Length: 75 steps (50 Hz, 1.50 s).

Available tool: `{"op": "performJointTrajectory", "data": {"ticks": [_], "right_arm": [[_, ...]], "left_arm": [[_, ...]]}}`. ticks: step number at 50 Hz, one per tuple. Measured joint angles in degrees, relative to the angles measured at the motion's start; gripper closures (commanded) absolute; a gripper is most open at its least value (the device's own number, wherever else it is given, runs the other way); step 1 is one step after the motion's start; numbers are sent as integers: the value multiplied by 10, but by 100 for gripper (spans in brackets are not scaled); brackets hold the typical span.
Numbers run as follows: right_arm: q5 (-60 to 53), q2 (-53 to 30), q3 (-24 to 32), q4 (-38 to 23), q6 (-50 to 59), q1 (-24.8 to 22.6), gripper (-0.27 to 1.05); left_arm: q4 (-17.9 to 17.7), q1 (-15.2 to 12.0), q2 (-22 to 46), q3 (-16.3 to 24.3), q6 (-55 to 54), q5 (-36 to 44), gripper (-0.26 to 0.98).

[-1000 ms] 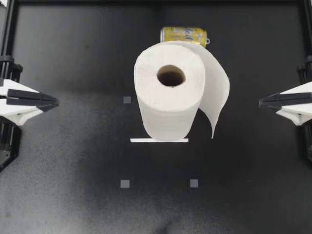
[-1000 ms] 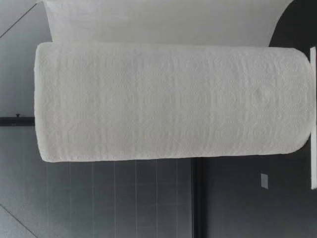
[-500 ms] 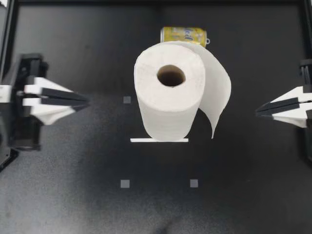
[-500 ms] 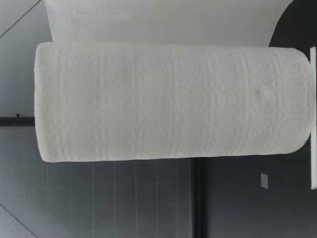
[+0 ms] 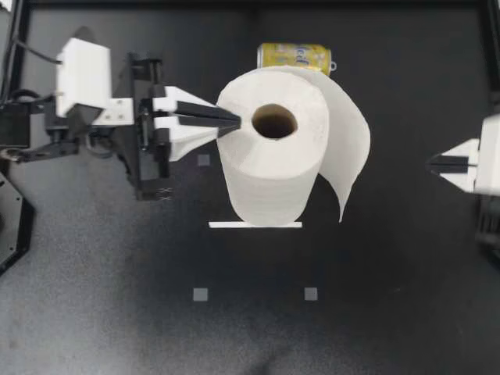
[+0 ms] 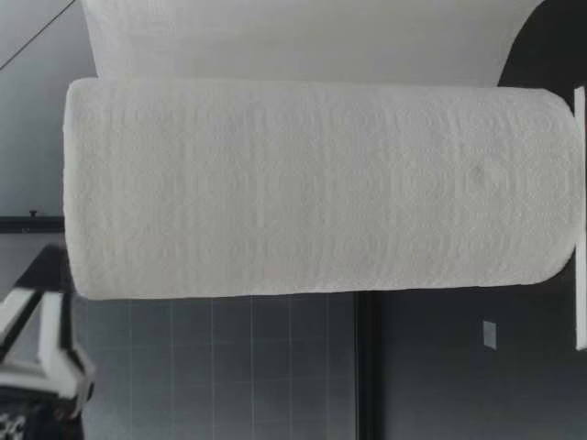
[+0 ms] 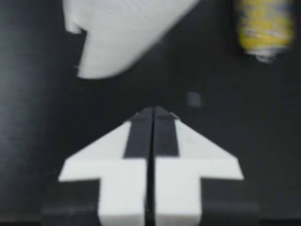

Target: Pick up a piece of paper towel and place it on the spilled liquid.

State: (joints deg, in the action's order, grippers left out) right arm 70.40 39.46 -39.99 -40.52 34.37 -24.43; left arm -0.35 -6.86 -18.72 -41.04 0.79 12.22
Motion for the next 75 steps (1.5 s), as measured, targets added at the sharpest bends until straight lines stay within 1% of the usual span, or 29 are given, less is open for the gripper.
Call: {"op": "performJointTrajectory", "data": {"ticks": [1,5,6,9,13,19,25,29,31,33,37,40,43,46,51,57,67,75], "right_arm": [[28,-7,4,-28,29,-28,75],[117,-34,17,-110,128,-120,75],[138,-43,19,-125,153,-141,75],[179,-73,22,-149,220,-184,75],[202,-104,25,-160,288,-208,75],[214,-152,28,-184,395,-221,75],[226,-196,26,-245,514,-240,73],[229,-224,20,-279,596,-248,67],[230,-236,15,-290,638,-250,63],[230,-249,11,-298,678,-250,56],[229,-274,6,-314,755,-250,40],[229,-297,1,-326,808,-250,21],[230,-320,-3,-333,857,-250,6],[230,-341,-3,-336,895,-246,-4],[230,-378,4,-337,943,-221,-4],[233,-412,25,-337,956,-185,-4],[241,-418,38,-350,956,-140,-4],[241,-419,38,-375,954,-108,-4]], "left_arm": [[1,-1,2,2,1,-1,61],[1,-4,6,3,0,-3,61],[1,-5,7,3,1,-4,61],[1,-7,8,3,-1,-7,61],[1,-8,8,4,1,-17,61],[0,-8,7,9,-2,-37,61],[1,-8,7,11,-1,-46,61],[1,-8,7,11,-2,-47,61],[0,-7,7,11,-2,-47,61],[1,-8,7,11,-3,-47,61],[1,-8,7,11,-4,-47,61],[1,-8,7,11,-4,-47,61],[0,-8,7,11,-4,-47,61],[1,-8,7,11,-4,-48,61],[1,-8,7,11,-5,-49,61],[1,-8,6,11,-7,-50,61],[1,-8,7,11,-7,-50,61],[0,-8,6,11,-7,-50,61]]}}
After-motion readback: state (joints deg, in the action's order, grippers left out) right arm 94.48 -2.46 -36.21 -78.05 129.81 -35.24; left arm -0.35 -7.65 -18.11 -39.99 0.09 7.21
